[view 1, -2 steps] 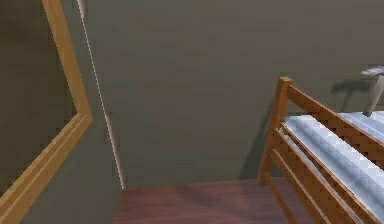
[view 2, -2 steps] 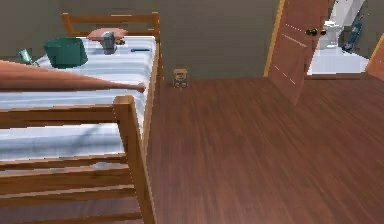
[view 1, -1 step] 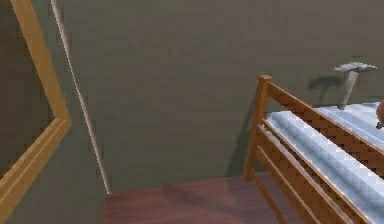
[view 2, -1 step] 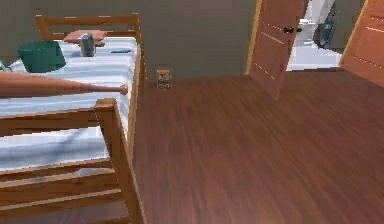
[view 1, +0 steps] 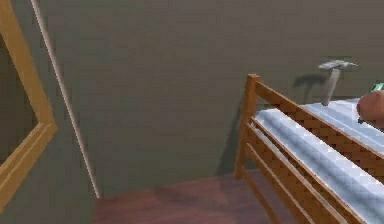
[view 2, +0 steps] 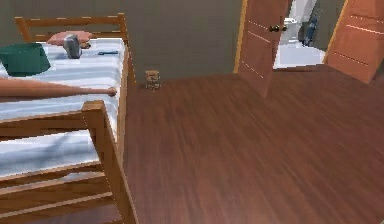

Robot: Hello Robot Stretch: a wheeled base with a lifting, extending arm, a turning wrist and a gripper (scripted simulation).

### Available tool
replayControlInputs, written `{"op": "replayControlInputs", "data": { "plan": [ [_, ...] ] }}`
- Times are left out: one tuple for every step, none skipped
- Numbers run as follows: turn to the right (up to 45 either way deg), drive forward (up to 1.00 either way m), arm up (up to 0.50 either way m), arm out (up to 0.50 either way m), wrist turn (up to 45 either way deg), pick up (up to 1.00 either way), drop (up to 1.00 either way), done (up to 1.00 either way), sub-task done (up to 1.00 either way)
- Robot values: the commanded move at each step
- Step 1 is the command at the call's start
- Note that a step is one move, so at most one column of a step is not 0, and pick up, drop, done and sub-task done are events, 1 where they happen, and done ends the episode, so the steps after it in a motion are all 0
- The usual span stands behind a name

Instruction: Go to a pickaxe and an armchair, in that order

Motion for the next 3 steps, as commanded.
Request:
{"op": "replayControlInputs", "data": {
  "plan": [
    [0.0, 0.45, 0.0, 0.0, 0.0, 0.0, 0.0, 0.0, 0.0],
    [24.0, 0.0, 0.0, 0.0, 0.0, 0.0, 0.0, 0.0, 0.0],
    [0.0, 0.45, 0.0, 0.0, 0.0, 0.0, 0.0, 0.0, 0.0]
  ]
}}
